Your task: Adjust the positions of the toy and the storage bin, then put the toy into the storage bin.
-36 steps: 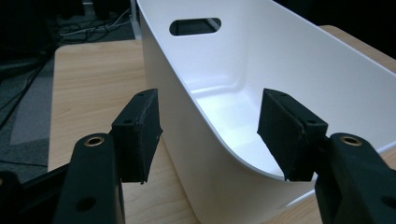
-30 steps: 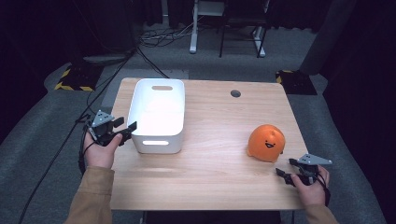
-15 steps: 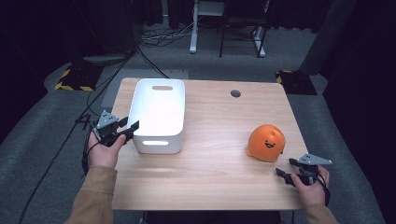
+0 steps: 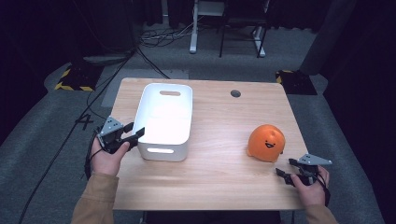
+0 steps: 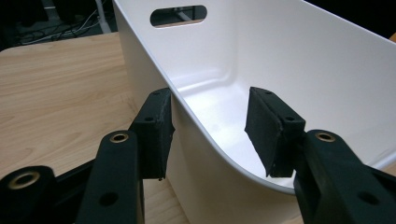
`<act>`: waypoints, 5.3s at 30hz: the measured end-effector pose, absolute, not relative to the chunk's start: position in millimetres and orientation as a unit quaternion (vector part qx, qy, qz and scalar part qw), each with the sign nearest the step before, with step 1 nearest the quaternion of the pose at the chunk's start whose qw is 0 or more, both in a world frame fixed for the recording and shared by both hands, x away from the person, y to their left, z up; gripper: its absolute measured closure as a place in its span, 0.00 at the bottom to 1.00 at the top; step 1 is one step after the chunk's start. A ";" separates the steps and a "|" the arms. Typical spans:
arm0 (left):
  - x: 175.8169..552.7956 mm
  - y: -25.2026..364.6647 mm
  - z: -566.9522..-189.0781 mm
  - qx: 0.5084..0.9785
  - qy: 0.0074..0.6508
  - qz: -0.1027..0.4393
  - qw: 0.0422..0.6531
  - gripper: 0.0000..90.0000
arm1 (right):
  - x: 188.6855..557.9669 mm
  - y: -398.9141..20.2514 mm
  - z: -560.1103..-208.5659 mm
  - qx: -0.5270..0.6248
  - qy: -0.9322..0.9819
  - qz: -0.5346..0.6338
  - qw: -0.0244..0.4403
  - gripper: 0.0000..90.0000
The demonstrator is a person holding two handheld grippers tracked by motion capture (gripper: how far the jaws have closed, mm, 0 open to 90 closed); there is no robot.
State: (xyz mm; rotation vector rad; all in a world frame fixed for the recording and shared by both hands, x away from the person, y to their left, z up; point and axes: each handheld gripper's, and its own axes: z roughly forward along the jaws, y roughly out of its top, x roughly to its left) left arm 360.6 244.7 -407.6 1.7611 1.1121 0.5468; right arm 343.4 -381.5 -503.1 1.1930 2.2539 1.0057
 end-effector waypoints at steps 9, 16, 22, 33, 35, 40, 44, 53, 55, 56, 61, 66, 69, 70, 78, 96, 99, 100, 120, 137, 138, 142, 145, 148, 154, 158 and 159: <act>345.9 227.9 -407.4 0.733 0.436 0.210 0.479 0.45 | 343.2 -381.2 -503.0 0.427 0.805 0.360 0.198 0.25; 332.5 210.9 -409.0 0.733 0.428 0.202 0.488 0.44 | 343.1 -381.1 -503.0 0.427 0.805 0.361 0.198 0.25; 322.9 196.2 -408.9 0.738 0.420 0.197 0.489 0.44 | 343.0 -380.8 -503.0 0.428 0.804 0.361 0.198 0.25; 309.5 169.3 -408.5 0.751 0.401 0.189 0.490 0.38 | 343.0 -380.7 -503.1 0.428 0.804 0.362 0.198 0.25; 305.9 161.6 -409.2 0.752 0.395 0.185 0.495 0.37 | 342.9 -380.7 -503.0 0.428 0.804 0.362 0.198 0.26; 300.3 150.9 -410.0 0.753 0.390 0.181 0.499 0.36 | 342.9 -380.7 -503.0 0.428 0.804 0.363 0.198 0.26; 294.0 141.3 -410.4 0.754 0.385 0.177 0.502 0.36 | 342.9 -380.7 -503.0 0.428 0.804 0.363 0.198 0.26; 280.0 125.0 -410.6 0.760 0.371 0.171 0.505 0.35 | 342.9 -380.7 -503.0 0.428 0.804 0.363 0.198 0.26; 275.9 120.6 -410.6 0.763 0.367 0.166 0.506 0.35 | 342.9 -380.8 -503.0 0.427 0.804 0.363 0.198 0.26; 274.4 119.1 -410.5 0.764 0.366 0.166 0.505 0.35 | 342.9 -380.8 -503.0 0.427 0.804 0.363 0.198 0.26; 268.3 112.4 -410.1 0.765 0.366 0.165 0.504 0.35 | 342.9 -380.8 -503.0 0.427 0.804 0.363 0.198 0.26; 255.4 101.2 -408.5 0.771 0.363 0.169 0.495 0.32 | 342.9 -380.8 -503.0 0.427 0.804 0.363 0.198 0.26; 251.6 97.8 -408.7 0.771 0.365 0.168 0.495 0.30 | 342.9 -380.8 -503.0 0.426 0.805 0.363 0.198 0.26; 249.4 95.5 -408.5 0.770 0.366 0.172 0.494 0.30 | 342.9 -380.9 -503.1 0.425 0.805 0.363 0.198 0.27; 248.3 95.4 -408.9 0.771 0.363 0.168 0.495 0.31 | 343.0 -381.3 -503.1 0.423 0.807 0.362 0.199 0.27; 247.5 108.6 -395.3 0.760 0.362 0.171 0.512 0.28 | 342.9 -381.3 -503.1 0.423 0.807 0.362 0.199 0.27; 251.7 112.1 -390.1 0.760 0.359 0.180 0.511 0.28 | 342.9 -381.4 -503.1 0.423 0.807 0.362 0.199 0.27; 255.2 114.3 -384.8 0.757 0.362 0.181 0.513 0.28 | 342.9 -381.4 -503.2 0.422 0.807 0.362 0.199 0.27; 321.1 175.5 -422.2 0.769 0.430 0.214 0.422 0.25 | 342.9 -381.4 -503.1 0.423 0.807 0.362 0.198 0.27; 346.4 208.5 -482.1 0.786 0.484 0.183 0.338 0.24 | 342.9 -381.2 -503.1 0.423 0.806 0.362 0.198 0.27; 347.5 209.5 -484.6 0.788 0.484 0.179 0.335 0.24 | 342.9 -381.1 -503.1 0.424 0.806 0.363 0.197 0.27; 350.2 212.5 -492.2 0.790 0.489 0.178 0.324 0.24 | 343.0 -381.1 -503.1 0.425 0.805 0.364 0.196 0.27; 352.2 215.1 -496.4 0.794 0.490 0.178 0.313 0.24 | 343.0 -381.4 -503.1 0.424 0.806 0.363 0.197 0.27; 354.8 217.7 -502.2 0.794 0.481 0.180 0.324 0.20 | 343.2 -381.6 -503.0 0.424 0.807 0.363 0.195 0.27; 358.4 221.3 -502.1 0.806 0.465 0.168 0.326 0.19 | 343.2 -381.5 -502.9 0.425 0.806 0.363 0.194 0.27; 362.8 227.9 -502.4 0.821 0.437 0.159 0.332 0.18 | 343.1 -381.6 -502.7 0.426 0.807 0.361 0.193 0.27; 363.1 228.6 -502.2 0.823 0.434 0.158 0.331 0.18 | 343.1 -381.6 -502.7 0.426 0.807 0.361 0.193 0.27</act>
